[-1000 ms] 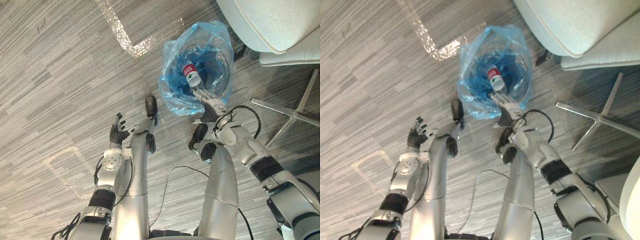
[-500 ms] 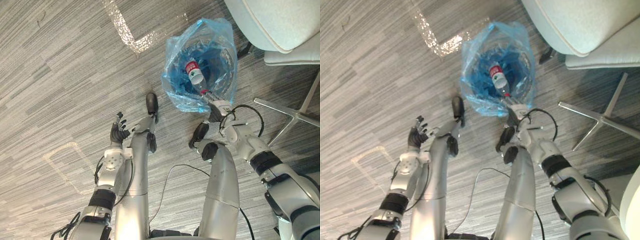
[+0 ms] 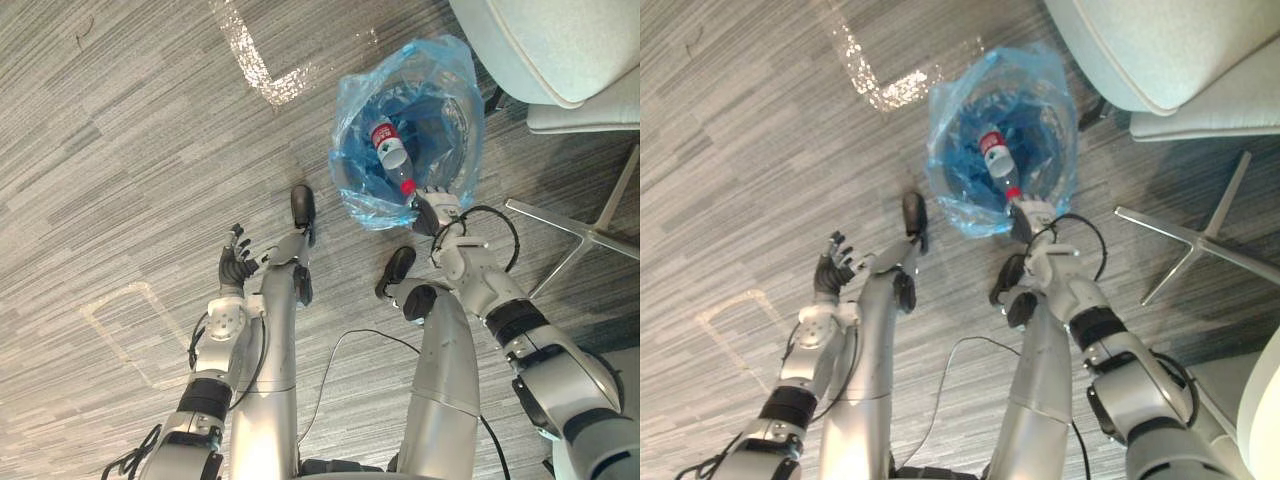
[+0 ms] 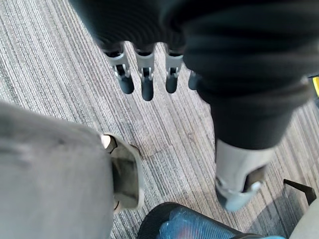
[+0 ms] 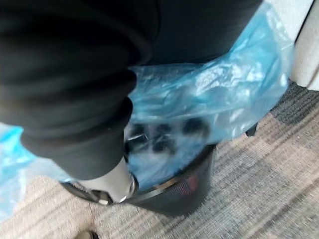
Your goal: Gather rubbish on tea table into small bin, then transfer packed bag to large trash can.
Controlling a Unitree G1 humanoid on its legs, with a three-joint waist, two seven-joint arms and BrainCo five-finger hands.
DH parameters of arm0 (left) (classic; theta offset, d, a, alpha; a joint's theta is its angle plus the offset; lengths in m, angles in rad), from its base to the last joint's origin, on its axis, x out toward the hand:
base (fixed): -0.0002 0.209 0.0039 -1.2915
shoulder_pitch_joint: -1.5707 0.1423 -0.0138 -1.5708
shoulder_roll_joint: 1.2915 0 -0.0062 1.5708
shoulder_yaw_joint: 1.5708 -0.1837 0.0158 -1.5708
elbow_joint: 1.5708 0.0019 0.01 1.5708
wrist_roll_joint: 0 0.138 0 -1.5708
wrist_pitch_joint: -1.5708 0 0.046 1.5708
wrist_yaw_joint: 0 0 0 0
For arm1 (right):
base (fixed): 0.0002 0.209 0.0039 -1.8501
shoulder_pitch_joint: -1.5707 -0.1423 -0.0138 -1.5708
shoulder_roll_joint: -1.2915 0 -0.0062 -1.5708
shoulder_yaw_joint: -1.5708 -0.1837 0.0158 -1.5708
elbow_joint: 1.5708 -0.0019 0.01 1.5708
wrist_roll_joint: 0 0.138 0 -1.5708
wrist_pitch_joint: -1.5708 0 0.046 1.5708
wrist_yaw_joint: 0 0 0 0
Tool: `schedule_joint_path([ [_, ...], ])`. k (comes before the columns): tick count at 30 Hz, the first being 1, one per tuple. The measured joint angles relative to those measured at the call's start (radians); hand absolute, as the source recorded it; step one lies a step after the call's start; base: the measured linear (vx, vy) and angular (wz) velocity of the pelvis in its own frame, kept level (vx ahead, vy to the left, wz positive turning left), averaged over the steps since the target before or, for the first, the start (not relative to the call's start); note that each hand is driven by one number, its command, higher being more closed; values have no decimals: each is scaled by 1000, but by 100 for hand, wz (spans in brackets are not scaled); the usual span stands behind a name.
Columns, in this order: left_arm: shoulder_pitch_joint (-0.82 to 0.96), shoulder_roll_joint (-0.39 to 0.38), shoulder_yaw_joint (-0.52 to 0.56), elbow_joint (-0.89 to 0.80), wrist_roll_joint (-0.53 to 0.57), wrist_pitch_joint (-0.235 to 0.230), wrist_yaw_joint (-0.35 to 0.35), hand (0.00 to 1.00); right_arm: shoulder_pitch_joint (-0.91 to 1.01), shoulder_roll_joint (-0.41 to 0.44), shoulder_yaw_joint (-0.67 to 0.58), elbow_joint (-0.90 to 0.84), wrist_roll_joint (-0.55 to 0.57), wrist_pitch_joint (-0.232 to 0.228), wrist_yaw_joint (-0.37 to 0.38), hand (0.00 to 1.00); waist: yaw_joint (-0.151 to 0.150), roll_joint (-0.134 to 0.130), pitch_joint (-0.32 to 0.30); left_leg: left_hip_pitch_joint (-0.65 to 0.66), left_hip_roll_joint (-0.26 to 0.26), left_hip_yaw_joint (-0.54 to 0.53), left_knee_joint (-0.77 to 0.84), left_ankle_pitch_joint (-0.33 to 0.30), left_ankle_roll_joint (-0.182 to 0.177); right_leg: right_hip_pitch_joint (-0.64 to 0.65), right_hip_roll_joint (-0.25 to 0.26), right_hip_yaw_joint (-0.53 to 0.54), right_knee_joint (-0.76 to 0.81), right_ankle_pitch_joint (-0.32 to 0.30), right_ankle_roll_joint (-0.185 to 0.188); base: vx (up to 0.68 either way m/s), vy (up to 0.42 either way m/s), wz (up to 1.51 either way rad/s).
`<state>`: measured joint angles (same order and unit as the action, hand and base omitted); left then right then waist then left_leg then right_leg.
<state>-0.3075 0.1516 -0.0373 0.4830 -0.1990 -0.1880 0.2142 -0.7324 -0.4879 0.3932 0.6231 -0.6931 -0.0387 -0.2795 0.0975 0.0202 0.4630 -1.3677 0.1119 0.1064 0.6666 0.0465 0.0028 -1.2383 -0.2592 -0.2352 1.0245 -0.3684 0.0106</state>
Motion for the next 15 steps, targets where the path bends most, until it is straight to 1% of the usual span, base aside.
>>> schedule_joint_path([
  [2, 0, -1, 1, -1, 1, 7, 0, 0, 16, 15, -11, -43, 29, 0, -2, 100, -1, 0, 0, 9, 0, -4, 0, 2, -2, 11, 0, -4, 2, 0, 0, -73, 8, 1],
  [4, 0, -5, 1, 3, 3, 19, 0, 0, 44, 24, -19, -80, 30, -1, -2, 100, 0, -3, -2, 27, 0, -7, -1, 3, -3, 29, 0, -7, 2, 0, 0, -76, 3, 2],
  [7, 3, -19, -2, 6, 11, 31, -1, 0, 103, 50, -38, -135, 39, 1, -3, 100, -1, -10, -5, 80, 0, -5, -18, 5, -6, 85, 0, -14, -12, 0, -3, -73, -9, 4],
  [9, 5, -33, -11, 9, 22, 44, -2, 0, 152, 62, -36, -190, 39, 0, -2, 100, -5, -16, -7, 139, 1, 5, -68, 14, -11, 143, -2, -29, -50, 4, -8, -64, -25, 16],
  [10, 11, -38, -30, 13, 25, 48, -3, 0, 183, 76, -36, -220, 39, 0, -2, 100, -7, -26, -8, 184, 1, 22, -104, 35, -7, 177, -4, -28, -66, 6, -5, -53, -50, 17],
  [13, 59, -49, -46, 18, 42, 49, -5, 0, 247, 125, -24, -277, 41, -1, 5, 100, -12, -67, -31, 298, -1, 43, -192, 62, -10, 269, 1, -33, -136, 20, 0, -23, -53, -2],
  [15, 83, -49, -67, 20, 46, 56, -9, 0, 289, 127, -23, -323, 49, -3, 10, 100, -16, -71, -34, 382, -6, 45, -249, 74, -17, 354, 6, -44, -188, 32, 4, 0, 0, 0],
])
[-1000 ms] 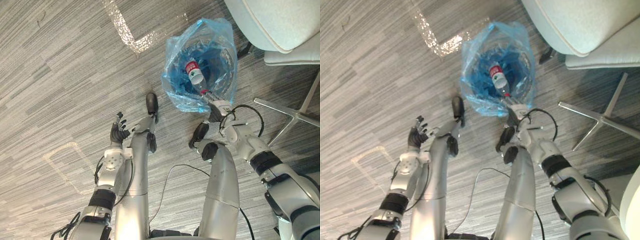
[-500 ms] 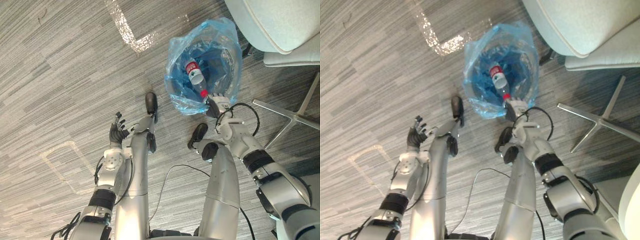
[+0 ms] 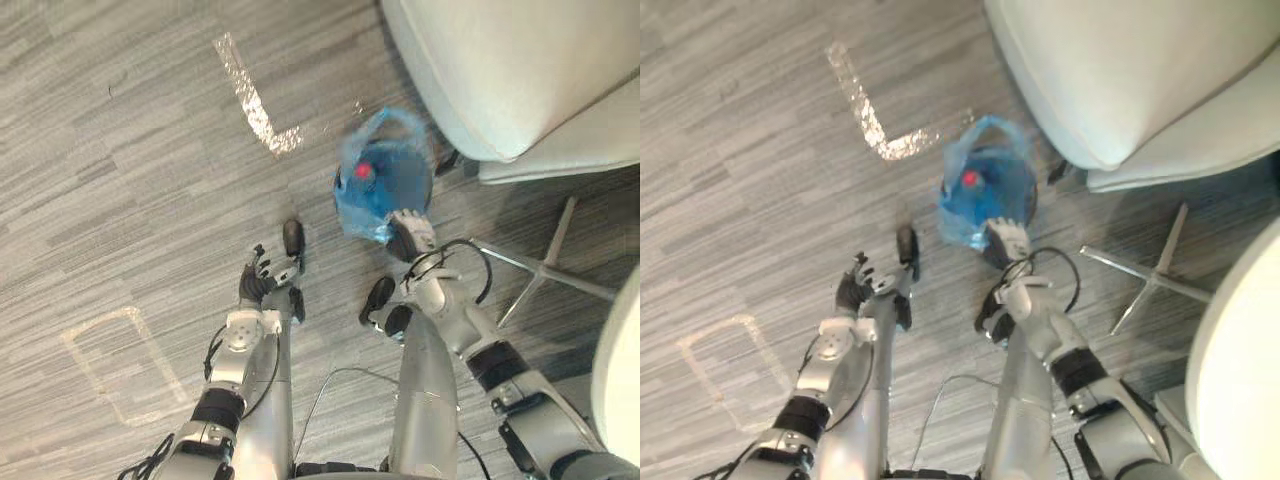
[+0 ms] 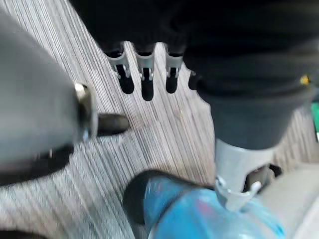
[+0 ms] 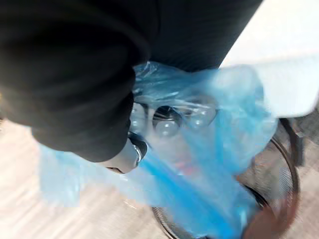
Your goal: Gather rubbish on tea table into small bin, then transfer packed bag to large trash can.
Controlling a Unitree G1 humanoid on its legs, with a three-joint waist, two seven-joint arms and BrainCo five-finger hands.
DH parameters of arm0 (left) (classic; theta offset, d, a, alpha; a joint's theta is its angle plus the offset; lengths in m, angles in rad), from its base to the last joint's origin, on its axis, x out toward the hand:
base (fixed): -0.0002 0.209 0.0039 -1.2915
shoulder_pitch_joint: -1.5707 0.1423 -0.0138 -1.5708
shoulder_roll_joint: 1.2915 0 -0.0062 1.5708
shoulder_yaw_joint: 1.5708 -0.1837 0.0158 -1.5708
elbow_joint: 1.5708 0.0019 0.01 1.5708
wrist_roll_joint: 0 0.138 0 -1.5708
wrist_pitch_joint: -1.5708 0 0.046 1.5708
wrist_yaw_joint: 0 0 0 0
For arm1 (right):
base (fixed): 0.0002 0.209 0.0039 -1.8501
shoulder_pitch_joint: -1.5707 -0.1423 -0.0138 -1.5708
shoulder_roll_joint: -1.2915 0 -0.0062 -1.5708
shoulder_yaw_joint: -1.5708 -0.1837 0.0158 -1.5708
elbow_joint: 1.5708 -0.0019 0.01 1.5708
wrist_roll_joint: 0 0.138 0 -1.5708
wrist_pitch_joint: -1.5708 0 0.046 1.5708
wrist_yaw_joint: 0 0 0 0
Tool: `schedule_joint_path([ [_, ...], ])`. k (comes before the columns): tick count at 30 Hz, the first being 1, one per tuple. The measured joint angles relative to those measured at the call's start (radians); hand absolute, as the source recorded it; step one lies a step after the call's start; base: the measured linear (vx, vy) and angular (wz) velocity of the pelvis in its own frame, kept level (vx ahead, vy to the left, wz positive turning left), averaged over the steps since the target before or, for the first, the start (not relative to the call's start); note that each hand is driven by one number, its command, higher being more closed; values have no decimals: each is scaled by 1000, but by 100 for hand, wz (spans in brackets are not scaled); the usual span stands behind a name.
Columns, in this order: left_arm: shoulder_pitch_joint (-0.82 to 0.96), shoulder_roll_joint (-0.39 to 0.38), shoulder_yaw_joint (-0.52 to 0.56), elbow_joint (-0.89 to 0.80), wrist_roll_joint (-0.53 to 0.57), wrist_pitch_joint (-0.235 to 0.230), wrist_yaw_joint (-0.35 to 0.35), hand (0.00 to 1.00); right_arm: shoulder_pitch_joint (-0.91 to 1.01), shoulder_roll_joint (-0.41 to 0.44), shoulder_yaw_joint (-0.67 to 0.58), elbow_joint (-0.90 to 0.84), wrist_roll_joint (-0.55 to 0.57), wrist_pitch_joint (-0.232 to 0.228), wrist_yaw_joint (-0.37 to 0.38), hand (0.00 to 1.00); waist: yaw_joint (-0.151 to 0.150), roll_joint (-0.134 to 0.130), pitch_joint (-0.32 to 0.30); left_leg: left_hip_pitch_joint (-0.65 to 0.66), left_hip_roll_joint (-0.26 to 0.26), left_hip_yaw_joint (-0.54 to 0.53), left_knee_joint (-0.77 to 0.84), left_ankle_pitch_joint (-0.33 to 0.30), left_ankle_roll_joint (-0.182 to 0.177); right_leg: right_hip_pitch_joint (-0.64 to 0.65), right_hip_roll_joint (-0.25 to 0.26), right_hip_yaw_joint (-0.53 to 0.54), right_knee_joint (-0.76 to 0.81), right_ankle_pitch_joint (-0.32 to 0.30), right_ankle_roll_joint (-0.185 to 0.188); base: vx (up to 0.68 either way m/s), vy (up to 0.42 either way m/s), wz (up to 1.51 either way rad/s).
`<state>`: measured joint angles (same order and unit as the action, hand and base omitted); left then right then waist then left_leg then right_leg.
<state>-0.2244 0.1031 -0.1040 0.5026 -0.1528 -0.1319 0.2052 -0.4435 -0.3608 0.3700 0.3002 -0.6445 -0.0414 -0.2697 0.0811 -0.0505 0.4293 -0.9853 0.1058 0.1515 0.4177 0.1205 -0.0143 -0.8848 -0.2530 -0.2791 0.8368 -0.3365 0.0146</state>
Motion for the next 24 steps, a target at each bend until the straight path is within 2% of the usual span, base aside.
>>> schedule_joint_path([
  [4, 34, 2, -21, 28, 33, 11, -16, 0, 65, 7, 9, -18, 27, -7, 32, 100, -2, -11, -9, 188, -14, 1, -101, 12, -7, 191, 12, -18, -108, 18, 11, 55, -27, 1],
  [13, 120, 67, -102, 138, 92, 15, -62, 0, 176, 6, 45, -2, 78, -52, 127, 100, -33, -28, -131, 553, -25, 8, -372, 65, -17, 552, 81, -28, -425, 91, 45, 163, -31, -7],
  [19, 180, 77, -113, 133, 115, 15, -89, 0, 289, 6, 45, -5, 131, -87, 203, 100, -33, -22, -262, 731, -30, 16, -511, 85, -33, 739, 119, -34, -610, 137, 59, 157, -28, -7],
  [22, 201, 81, -113, 76, 132, 15, -102, 0, 310, 5, 43, -13, 144, -94, 229, 100, -38, -18, -279, 782, -35, 14, -521, 85, -35, 809, 130, -26, -669, 158, 61, 76, -26, -11],
  [24, 213, 80, -116, 38, 131, 14, -106, 0, 326, -2, 34, -37, 150, -98, 241, 100, -39, -6, -286, 804, -36, 0, -521, 85, -35, 837, 131, -21, -688, 165, 62, 6, -15, -9],
])
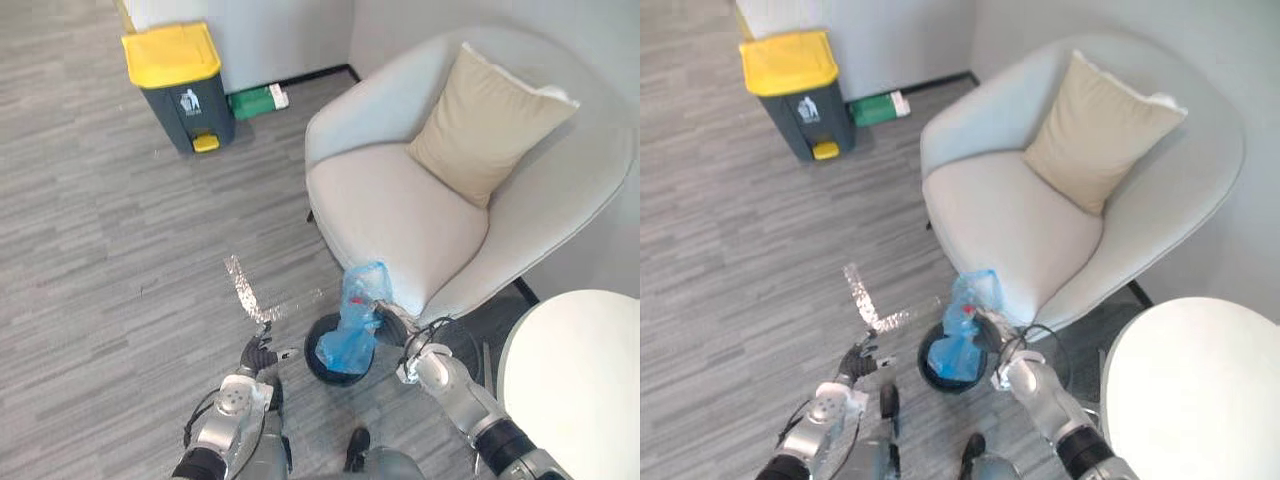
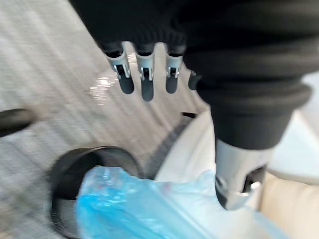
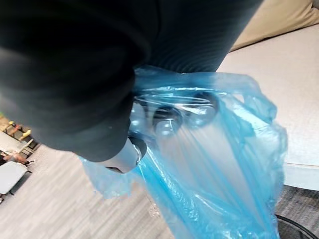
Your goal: Gather rubbish on tea table into small bin, then transfer packed bag to large trash can.
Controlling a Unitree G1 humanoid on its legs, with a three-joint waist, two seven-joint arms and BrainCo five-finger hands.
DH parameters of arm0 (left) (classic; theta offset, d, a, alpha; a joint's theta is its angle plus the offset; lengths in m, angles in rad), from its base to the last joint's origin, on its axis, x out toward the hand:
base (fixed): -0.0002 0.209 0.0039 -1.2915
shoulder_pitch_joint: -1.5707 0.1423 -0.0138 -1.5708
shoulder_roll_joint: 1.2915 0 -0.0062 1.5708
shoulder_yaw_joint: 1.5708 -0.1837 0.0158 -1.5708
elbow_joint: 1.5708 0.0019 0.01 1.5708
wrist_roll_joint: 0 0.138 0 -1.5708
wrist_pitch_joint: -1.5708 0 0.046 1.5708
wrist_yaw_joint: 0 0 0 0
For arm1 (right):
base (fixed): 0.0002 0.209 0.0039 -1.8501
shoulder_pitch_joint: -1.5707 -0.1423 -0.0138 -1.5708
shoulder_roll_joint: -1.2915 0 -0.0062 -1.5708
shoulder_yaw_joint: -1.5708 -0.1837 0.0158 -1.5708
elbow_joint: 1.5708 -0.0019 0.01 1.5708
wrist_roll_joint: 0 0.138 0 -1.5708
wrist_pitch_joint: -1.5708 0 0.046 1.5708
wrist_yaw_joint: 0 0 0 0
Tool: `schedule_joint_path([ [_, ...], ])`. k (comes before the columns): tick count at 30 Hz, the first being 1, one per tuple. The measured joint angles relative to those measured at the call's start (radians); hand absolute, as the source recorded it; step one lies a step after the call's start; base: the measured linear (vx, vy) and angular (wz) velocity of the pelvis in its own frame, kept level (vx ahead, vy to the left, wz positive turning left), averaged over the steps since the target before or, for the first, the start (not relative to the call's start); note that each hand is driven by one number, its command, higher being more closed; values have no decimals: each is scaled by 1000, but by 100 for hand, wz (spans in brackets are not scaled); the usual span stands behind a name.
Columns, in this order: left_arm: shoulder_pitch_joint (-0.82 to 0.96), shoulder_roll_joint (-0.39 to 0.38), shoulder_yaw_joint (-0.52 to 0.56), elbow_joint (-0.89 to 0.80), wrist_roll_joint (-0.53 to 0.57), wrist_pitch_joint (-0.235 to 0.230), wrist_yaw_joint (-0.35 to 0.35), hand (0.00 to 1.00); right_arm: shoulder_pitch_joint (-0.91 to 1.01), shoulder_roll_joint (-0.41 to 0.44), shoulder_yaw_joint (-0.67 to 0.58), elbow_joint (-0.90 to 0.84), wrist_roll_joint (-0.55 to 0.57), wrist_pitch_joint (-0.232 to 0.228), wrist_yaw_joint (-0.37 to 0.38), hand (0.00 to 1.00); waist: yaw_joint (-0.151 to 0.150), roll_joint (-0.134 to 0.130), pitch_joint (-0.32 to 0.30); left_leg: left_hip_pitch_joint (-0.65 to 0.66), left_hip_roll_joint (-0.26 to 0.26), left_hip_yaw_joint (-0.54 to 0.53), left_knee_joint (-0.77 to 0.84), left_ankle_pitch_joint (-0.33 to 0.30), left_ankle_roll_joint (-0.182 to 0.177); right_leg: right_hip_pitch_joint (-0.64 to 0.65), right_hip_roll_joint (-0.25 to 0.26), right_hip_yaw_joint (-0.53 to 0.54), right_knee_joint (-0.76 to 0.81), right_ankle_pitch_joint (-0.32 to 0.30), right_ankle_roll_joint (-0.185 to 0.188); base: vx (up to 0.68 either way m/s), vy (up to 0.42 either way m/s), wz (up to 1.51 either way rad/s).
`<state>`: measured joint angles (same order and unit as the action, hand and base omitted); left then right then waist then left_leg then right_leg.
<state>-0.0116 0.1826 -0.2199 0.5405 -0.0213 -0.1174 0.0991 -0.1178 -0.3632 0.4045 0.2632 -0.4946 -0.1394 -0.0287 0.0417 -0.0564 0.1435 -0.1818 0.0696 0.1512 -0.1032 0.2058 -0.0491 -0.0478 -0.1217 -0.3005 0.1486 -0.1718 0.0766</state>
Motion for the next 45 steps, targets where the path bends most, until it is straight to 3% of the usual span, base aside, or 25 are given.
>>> schedule_joint_path([
  [5, 42, 11, -25, -126, 1, -3, -21, 0, 33, -73, -5, -107, 49, -29, 18, 100, -4, 37, -24, 40, 3, -10, -1, -2, -2, 37, 3, 20, -20, 14, 0, -43, 5, -12],
  [6, 52, 25, -45, -160, 3, -5, -27, 0, 34, -97, -4, -120, 66, -32, 26, 100, -3, 46, -33, 55, 10, -15, -3, -20, -17, 46, 9, 30, -26, 14, 0, -65, 10, -17],
  [9, 62, 67, -83, -230, 22, -24, -47, 0, 29, -159, 3, -156, 85, -62, 31, 100, -3, 52, -54, 65, 13, -17, -8, -25, -22, 54, 14, 43, -39, 25, -1, -71, 19, -15],
  [13, 63, 119, -126, -308, 39, -46, -47, 0, -4, -236, 61, -174, 104, -94, 31, 100, -5, 48, -74, 84, 21, -14, -8, -25, -22, 87, 19, 48, -75, 49, -2, -23, 6, -5],
  [28, 12, 220, -204, -443, 129, -112, -44, 0, -209, -351, 249, -174, 104, -159, 25, 100, -3, 43, -90, 92, 27, -8, -8, -25, -22, 117, 35, 55, -123, 82, -6, -5, -1, -2],
  [35, 25, 186, -241, -453, 219, -117, -33, 0, -194, -334, 236, -178, 198, -161, 29, 100, -3, 43, -91, 91, 26, -10, -8, -25, -22, 117, 35, 53, -123, 82, -6, 0, -1, 0],
  [45, 70, 35, -248, -447, 365, -89, 48, 0, -72, -79, 107, -217, 370, -117, 51, 100, 1, 37, -95, 83, 26, -23, -8, -24, -22, 115, 37, 43, -123, 79, -6, 0, -7, 2],
])
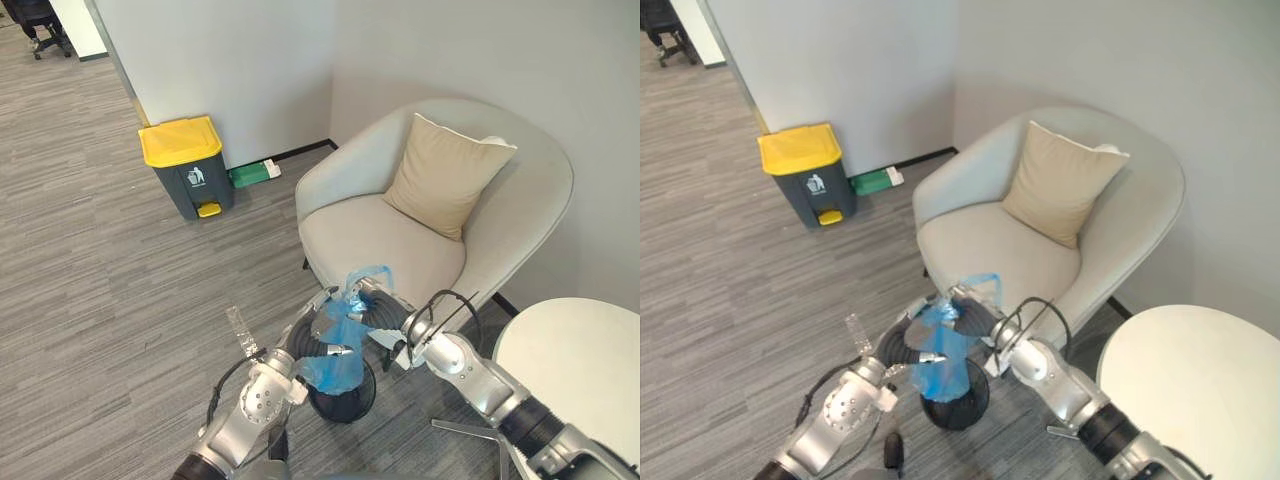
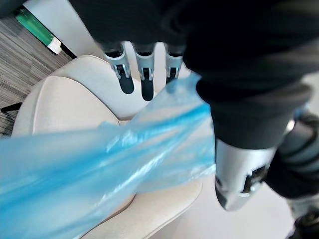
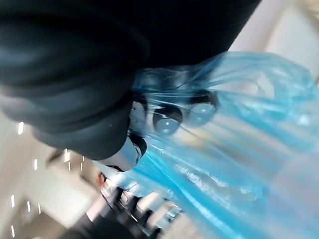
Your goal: Gather rubbish on tea table into small bin, then transfer packed bag to large trash can.
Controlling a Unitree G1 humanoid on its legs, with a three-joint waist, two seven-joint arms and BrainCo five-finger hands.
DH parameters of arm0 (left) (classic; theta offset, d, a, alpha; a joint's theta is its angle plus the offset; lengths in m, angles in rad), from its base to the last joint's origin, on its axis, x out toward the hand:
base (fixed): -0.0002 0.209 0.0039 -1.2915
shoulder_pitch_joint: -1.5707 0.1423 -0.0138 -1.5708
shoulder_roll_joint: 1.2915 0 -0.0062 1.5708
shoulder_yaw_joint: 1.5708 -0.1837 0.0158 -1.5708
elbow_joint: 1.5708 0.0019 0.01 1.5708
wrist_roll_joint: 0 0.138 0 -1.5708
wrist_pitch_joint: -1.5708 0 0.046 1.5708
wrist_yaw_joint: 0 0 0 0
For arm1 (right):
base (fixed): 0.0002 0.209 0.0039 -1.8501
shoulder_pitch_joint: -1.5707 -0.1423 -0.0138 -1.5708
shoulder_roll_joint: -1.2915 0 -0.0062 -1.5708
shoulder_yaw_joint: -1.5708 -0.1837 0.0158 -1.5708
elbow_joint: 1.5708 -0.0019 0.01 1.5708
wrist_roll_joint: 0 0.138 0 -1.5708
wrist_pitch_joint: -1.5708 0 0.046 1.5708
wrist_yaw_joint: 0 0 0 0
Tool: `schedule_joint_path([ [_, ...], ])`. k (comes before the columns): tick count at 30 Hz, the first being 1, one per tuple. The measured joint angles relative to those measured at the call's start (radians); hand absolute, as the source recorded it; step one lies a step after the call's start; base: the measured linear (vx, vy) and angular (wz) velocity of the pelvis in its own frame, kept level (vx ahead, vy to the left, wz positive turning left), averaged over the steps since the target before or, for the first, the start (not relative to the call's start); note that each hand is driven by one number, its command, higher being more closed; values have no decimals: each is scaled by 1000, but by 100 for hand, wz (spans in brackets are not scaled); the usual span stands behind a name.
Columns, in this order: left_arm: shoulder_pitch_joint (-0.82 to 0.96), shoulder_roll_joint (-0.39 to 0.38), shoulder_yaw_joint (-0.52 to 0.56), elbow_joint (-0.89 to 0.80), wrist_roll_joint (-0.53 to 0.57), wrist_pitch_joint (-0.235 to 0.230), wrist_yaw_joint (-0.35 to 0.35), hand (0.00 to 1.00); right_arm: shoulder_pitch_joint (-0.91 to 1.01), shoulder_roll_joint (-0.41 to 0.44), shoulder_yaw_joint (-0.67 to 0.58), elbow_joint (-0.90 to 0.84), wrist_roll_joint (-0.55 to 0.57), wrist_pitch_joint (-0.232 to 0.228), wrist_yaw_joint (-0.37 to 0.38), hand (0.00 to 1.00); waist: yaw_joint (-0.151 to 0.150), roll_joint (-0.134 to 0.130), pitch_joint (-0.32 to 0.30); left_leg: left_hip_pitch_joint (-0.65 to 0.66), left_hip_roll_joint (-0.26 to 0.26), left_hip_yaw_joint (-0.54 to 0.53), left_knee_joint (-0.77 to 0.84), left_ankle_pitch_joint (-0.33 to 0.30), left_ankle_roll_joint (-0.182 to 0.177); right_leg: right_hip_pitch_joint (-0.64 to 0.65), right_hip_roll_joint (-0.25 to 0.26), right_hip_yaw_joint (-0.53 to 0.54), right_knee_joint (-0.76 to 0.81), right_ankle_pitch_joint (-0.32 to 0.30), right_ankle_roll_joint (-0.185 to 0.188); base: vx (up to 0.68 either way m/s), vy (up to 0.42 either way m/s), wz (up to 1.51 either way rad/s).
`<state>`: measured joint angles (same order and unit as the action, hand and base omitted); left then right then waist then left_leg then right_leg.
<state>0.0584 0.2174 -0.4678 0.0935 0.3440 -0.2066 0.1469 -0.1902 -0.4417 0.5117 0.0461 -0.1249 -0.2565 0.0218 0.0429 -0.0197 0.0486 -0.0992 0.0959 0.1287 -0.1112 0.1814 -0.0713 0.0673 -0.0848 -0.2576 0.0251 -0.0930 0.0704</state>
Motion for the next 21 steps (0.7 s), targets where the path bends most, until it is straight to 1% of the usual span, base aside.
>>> schedule_joint_path([
  [5, 2, -55, 30, 12, 55, 37, 58, 0, 27, 152, -2, 10, 55, 43, -3, 100, 6, -17, -4, -2, 2, -2, 0, 1, -2, -2, 4, -1, 1, -2, -2, 0, 0, 0],
  [9, 2, -79, 58, 25, 98, 71, 103, 0, 40, 234, -1, 11, 58, 73, -18, 100, 13, -35, -1, -3, 6, -4, 0, 2, -4, -3, 8, -1, 4, -3, -5, 0, 0, 0],
  [11, 2, -77, 80, 32, 119, 84, 115, 0, 40, 248, -3, 11, 68, 83, -31, 100, 15, -40, -1, -4, 7, -4, 0, 2, -4, -4, 9, -1, 5, -3, -5, 0, 0, 0],
  [13, 7, -83, 151, 46, 135, 99, 128, 0, 42, 267, -8, 10, 102, 90, -36, 100, 13, -43, -1, -4, 6, -3, 0, 4, -6, -8, 10, -1, 9, -3, -5, 0, 0, 0],
  [15, 18, -83, 224, 45, 139, 114, 163, 0, 48, 294, -32, 10, 127, 101, -42, 100, 12, -43, -1, -4, 6, -3, 0, 6, -6, -14, 8, 0, 23, -7, -9, 0, 0, 0],
  [17, 39, -83, 264, 35, 151, 131, 180, 0, 48, 304, -40, 9, 126, 105, -43, 100, 14, -43, -1, -3, 5, -4, 0, 7, -6, -14, 7, -2, 27, -9, -9, 0, 0, 0],
  [21, 97, -97, 274, 24, 165, 135, 180, 0, 48, 337, -38, 1, 126, 108, -44, 100, 15, -44, 0, -2, 4, -10, 0, 6, -6, -17, 5, -8, 40, -20, -12, -27, -3, 5],
])
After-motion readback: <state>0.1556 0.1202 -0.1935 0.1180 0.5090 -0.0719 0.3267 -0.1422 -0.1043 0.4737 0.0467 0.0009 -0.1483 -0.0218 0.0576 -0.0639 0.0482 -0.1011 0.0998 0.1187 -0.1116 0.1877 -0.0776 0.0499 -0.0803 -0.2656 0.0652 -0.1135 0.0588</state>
